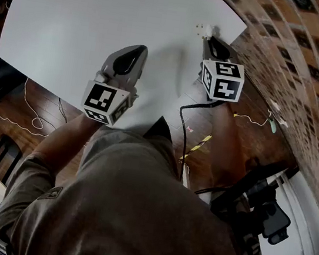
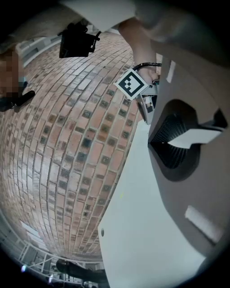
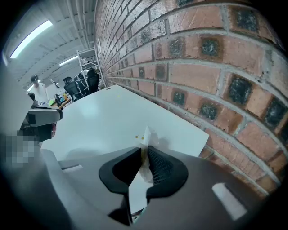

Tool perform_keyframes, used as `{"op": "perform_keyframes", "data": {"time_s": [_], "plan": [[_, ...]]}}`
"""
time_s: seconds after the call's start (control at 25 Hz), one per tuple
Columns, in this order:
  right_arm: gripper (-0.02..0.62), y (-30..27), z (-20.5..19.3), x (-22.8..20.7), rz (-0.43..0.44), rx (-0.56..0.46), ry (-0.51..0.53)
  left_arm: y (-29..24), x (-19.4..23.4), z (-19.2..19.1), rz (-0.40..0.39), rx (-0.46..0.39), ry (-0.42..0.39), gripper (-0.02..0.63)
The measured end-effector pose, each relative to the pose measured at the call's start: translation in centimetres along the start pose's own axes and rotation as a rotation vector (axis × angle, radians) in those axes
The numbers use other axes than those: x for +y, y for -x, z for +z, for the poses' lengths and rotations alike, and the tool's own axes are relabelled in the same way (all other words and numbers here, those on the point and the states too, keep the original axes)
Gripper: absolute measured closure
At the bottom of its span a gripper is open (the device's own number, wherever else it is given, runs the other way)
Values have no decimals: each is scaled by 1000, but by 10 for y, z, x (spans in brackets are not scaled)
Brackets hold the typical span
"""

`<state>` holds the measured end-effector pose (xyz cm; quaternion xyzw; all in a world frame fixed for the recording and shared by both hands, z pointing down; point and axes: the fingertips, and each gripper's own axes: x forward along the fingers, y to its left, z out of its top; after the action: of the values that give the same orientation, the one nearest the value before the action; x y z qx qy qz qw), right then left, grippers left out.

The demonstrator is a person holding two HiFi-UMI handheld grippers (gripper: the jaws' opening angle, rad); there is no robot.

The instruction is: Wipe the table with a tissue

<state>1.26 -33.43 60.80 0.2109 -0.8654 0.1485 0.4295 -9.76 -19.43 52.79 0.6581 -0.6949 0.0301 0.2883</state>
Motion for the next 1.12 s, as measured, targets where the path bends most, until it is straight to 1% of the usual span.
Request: {"op": "perform_keyframes", "data": {"time_s": [0.4,0.8,1.0,1.12], "plan": [[534,-4,1,12,22,-5,-8,0,0,-3,6,4,8,604],[534,-4,1,18,60,-9,-31,2,-3,-1,8,7,-11,604],[535,3,4,0,40,-52,-61,2,-7,1,6,2,-18,604],[534,11,4,-17,17,-49,-95,2,-9,2,7,-2,-20,604]]}}
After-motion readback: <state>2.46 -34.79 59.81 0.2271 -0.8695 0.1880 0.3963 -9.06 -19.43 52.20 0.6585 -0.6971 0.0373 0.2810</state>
